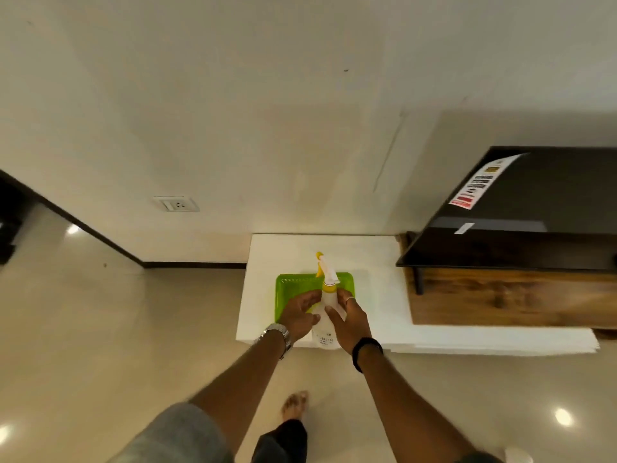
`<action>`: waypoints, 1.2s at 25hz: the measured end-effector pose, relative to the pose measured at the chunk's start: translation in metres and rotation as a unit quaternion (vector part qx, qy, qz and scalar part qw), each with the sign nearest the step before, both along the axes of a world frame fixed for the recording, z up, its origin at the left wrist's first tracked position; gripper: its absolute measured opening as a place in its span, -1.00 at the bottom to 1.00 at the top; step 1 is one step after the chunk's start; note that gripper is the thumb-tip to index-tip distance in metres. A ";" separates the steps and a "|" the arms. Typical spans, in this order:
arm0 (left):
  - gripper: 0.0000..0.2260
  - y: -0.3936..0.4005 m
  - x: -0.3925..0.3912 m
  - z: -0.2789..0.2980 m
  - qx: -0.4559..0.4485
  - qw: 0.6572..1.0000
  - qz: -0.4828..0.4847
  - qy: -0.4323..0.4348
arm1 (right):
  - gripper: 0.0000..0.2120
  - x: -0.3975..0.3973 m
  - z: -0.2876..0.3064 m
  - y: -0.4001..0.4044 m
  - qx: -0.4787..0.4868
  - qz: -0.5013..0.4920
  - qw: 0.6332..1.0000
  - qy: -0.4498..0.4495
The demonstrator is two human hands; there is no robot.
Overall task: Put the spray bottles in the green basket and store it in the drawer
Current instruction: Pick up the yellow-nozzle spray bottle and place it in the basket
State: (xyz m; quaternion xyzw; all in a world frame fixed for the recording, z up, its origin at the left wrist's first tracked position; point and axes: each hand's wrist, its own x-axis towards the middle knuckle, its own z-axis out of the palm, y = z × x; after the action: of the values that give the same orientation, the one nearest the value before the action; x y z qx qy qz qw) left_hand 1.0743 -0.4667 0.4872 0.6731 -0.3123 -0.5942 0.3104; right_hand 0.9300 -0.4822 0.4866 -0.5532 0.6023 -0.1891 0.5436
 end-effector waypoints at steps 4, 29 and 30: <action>-0.38 -0.030 0.055 -0.038 0.005 0.999 -0.014 -0.041 | -0.60 0.054 -0.034 -0.046 -0.016 0.051 0.997 0.048; -0.37 -0.050 0.113 -0.233 -0.154 0.908 -0.172 -0.349 | -0.57 0.150 -0.236 -0.068 -0.050 -0.048 0.996 0.062; -0.36 -0.047 0.113 -0.233 -0.142 0.907 -0.172 -0.357 | -0.51 0.149 -0.236 -0.066 -0.040 -0.050 0.996 0.059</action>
State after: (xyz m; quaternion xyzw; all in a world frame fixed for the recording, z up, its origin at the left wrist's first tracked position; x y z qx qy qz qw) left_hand 1.1876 -0.5140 0.2540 0.7246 -0.5944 -0.3080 0.1636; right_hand 1.0785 -0.5480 0.2505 -0.5539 0.6525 -0.2071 0.4739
